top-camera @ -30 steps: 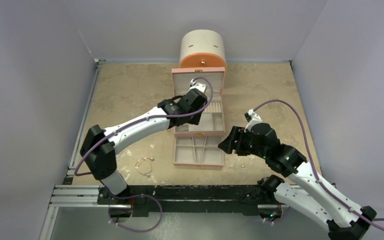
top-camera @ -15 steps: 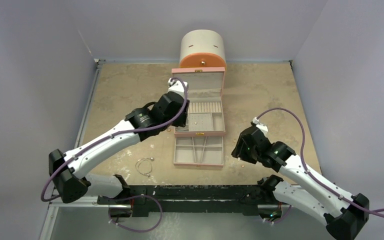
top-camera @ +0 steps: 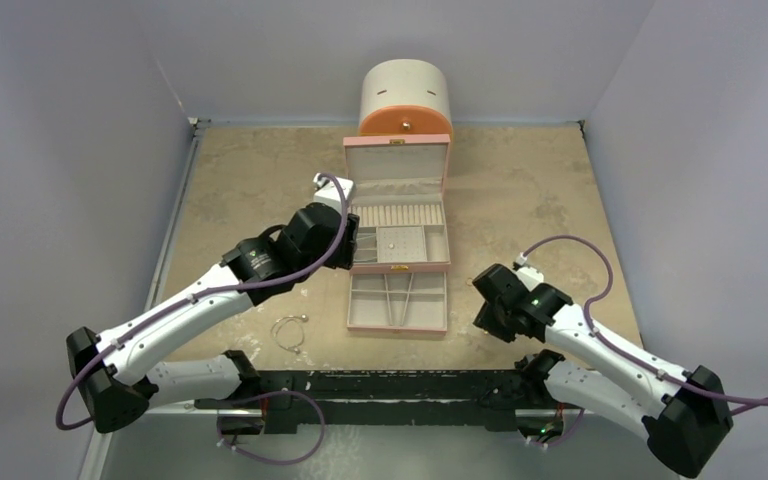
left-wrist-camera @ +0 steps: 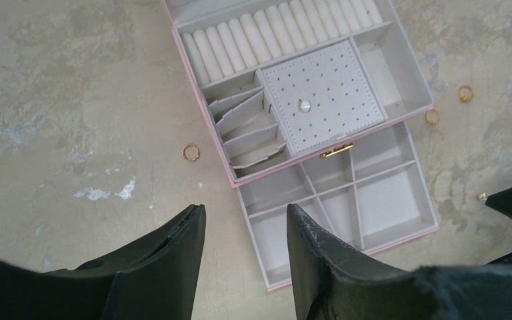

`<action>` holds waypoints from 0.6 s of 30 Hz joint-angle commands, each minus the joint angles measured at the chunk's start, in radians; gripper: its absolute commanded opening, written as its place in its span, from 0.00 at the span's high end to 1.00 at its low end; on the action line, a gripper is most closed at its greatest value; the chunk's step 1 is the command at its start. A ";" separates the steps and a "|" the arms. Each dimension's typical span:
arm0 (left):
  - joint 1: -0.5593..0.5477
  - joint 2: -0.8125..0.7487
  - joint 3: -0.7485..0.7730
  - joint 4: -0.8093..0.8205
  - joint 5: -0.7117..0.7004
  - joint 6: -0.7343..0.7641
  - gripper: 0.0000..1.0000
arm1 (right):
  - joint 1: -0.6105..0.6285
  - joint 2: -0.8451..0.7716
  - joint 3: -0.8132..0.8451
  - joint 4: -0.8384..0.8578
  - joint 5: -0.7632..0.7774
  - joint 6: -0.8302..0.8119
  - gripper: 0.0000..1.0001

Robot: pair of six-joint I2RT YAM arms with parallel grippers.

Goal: Organize the mixed jewelry
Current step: Pick up the jewelry from the center of the board.

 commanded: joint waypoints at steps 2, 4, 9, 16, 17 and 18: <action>0.002 -0.005 -0.045 0.052 0.023 0.020 0.53 | 0.005 0.001 -0.020 -0.018 0.062 0.110 0.62; 0.002 -0.011 -0.056 0.060 0.036 0.016 0.53 | 0.004 0.005 -0.024 -0.014 0.069 0.122 0.62; 0.002 -0.024 -0.066 0.066 0.045 0.010 0.53 | 0.004 0.039 -0.019 -0.009 0.094 0.153 0.67; 0.002 -0.035 -0.073 0.065 0.031 0.005 0.53 | 0.005 0.092 -0.019 0.001 0.120 0.190 0.70; 0.002 -0.034 -0.073 0.064 0.030 0.006 0.53 | 0.004 0.098 -0.024 0.008 0.121 0.193 0.70; 0.001 -0.033 -0.073 0.063 0.029 0.007 0.53 | 0.005 0.104 -0.029 0.017 0.121 0.194 0.71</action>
